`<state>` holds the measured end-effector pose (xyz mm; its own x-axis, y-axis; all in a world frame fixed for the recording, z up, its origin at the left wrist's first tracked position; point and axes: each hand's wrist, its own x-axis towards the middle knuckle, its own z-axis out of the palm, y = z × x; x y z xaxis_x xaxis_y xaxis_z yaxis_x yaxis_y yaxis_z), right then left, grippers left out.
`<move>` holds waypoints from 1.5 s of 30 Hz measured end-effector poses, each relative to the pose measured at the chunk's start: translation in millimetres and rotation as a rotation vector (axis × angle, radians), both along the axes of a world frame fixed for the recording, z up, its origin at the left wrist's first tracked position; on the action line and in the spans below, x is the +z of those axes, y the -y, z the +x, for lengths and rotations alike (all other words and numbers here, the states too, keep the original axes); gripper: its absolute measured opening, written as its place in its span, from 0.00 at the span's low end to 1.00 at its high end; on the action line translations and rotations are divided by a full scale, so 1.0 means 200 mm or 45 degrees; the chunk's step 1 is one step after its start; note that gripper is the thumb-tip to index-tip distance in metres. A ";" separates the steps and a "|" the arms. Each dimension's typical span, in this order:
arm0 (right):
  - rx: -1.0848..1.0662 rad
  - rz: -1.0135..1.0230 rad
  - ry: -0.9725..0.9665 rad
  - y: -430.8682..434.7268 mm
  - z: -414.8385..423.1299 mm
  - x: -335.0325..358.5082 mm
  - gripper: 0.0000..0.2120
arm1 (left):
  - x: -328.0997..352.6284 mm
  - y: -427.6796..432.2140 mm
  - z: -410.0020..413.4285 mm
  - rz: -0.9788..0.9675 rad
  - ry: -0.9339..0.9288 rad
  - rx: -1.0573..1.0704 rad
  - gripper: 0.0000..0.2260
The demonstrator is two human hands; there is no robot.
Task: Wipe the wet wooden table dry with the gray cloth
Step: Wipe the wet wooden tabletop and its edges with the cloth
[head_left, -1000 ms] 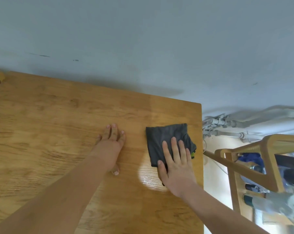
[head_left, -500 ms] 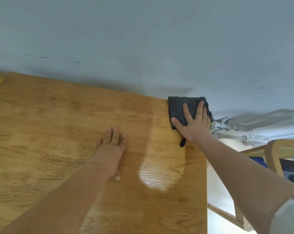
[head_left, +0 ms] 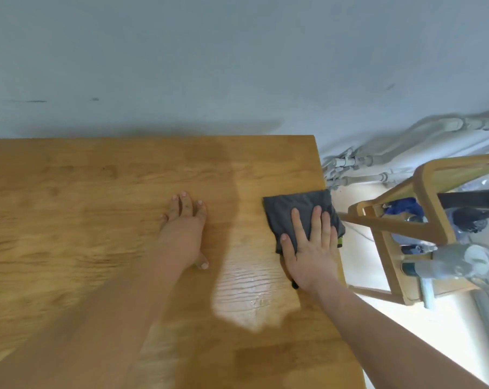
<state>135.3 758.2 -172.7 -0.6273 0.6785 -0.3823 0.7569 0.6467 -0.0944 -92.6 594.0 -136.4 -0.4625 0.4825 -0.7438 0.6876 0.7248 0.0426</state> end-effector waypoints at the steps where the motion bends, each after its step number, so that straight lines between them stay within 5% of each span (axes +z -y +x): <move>1: -0.014 -0.004 -0.001 0.09 0.07 0.00 0.31 | 0.01 0.01 0.01 0.005 -0.001 -0.005 0.66; 6: -0.092 -0.065 0.046 0.47 0.37 0.01 0.32 | 0.05 0.07 0.07 0.038 -0.047 -0.012 0.63; 11: -0.127 -0.116 0.172 0.72 0.65 0.02 0.33 | 0.07 0.13 0.23 0.194 -0.164 -0.277 0.47; 17: 0.000 -0.234 0.242 0.58 0.66 0.04 0.36 | 0.02 0.20 0.39 -0.107 0.037 -0.329 0.68; 24: 0.105 -0.342 0.432 0.08 0.30 0.09 0.37 | 0.01 0.15 0.41 -0.168 -0.021 -0.290 0.72; 32: 0.118 -0.299 0.364 -0.06 0.15 0.09 0.37 | 0.04 0.17 0.43 -0.169 -0.173 -0.325 0.71; 38: 0.139 -0.239 0.220 0.15 0.44 0.07 0.35 | 0.13 0.25 0.80 0.057 -0.131 -0.131 0.48; 45: -0.030 -0.189 0.163 0.57 0.97 0.04 0.34 | 0.16 0.38 1.20 0.313 0.110 -0.190 0.41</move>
<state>328.5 643.7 -164.8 -0.5514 0.6227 -0.5552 0.7838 0.6146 -0.0892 147.0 518.1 -104.4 -0.3129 0.7107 -0.6301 0.7717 0.5770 0.2674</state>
